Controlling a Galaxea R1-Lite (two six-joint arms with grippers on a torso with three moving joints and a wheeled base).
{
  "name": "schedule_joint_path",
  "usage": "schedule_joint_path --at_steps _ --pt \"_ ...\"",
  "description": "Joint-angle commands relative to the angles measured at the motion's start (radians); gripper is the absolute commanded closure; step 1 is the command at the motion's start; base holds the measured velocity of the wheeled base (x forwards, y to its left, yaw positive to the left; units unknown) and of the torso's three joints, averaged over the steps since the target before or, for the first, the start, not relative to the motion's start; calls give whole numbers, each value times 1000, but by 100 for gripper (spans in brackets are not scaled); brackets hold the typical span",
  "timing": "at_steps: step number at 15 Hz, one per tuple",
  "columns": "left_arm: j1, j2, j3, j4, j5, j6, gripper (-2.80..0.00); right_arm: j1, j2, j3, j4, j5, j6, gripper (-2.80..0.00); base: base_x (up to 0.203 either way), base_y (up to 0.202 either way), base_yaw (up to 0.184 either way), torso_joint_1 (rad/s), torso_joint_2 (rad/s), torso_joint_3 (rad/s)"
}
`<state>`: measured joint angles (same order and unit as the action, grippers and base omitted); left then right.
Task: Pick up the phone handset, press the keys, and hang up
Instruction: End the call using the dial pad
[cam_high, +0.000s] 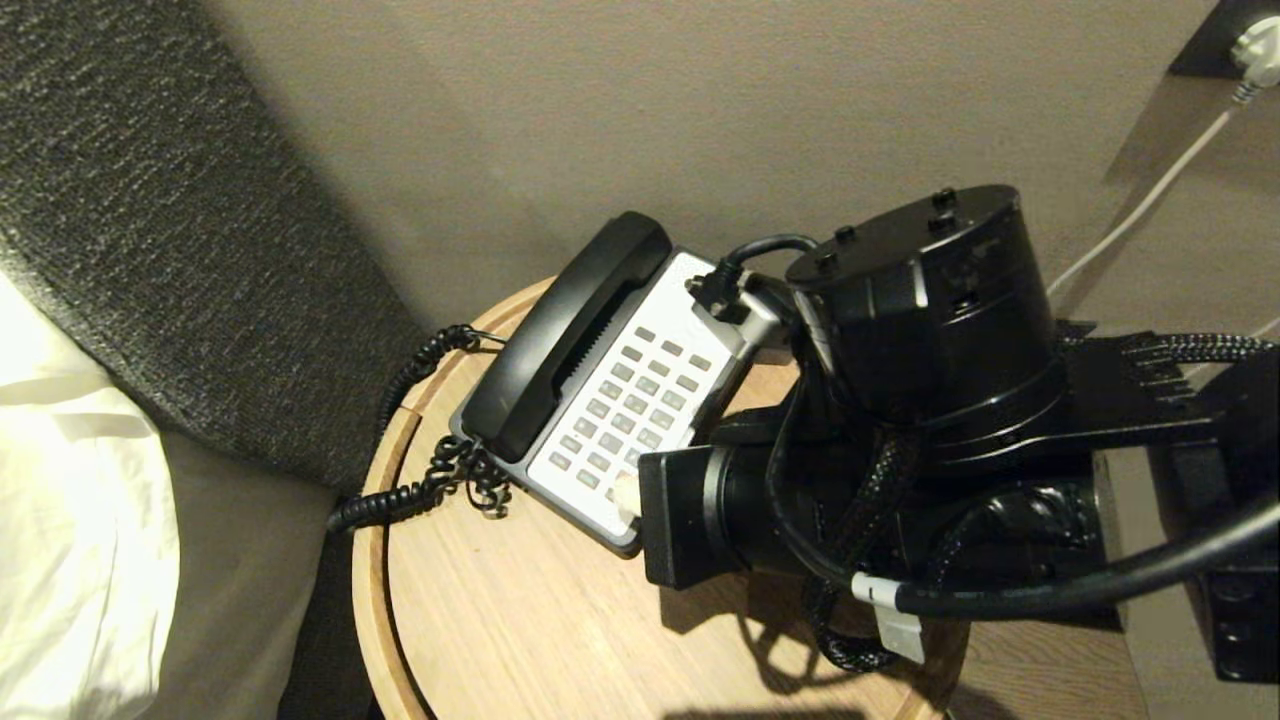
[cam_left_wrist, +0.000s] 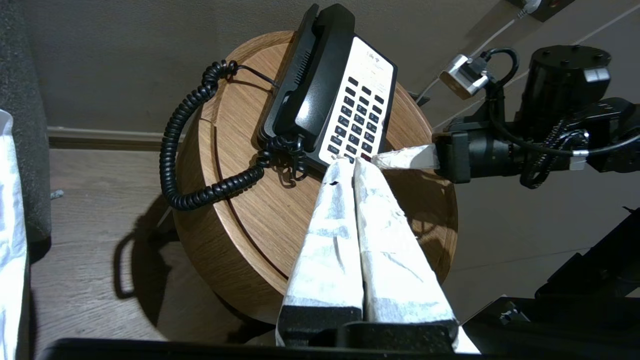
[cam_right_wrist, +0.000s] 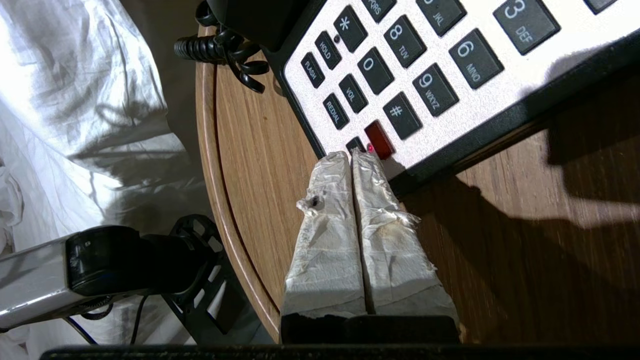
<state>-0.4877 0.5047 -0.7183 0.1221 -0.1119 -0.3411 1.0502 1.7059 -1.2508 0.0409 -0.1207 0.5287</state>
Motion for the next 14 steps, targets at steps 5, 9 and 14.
schedule_joint_path --at_steps 5,9,14 --pt "0 0 3 1 -2 -3 0 1 26 -13 1 -5 1 0 0 0 0 0 0 0" --pt "0 0 2 1 -2 -3 0 -18 39 -11 -2 -11 -5 0 0 0 0 0 0 0" --pt "0 0 0 1 -2 -3 0 -27 49 -12 -3 -11 -12 0 0 0 0 0 0 0"
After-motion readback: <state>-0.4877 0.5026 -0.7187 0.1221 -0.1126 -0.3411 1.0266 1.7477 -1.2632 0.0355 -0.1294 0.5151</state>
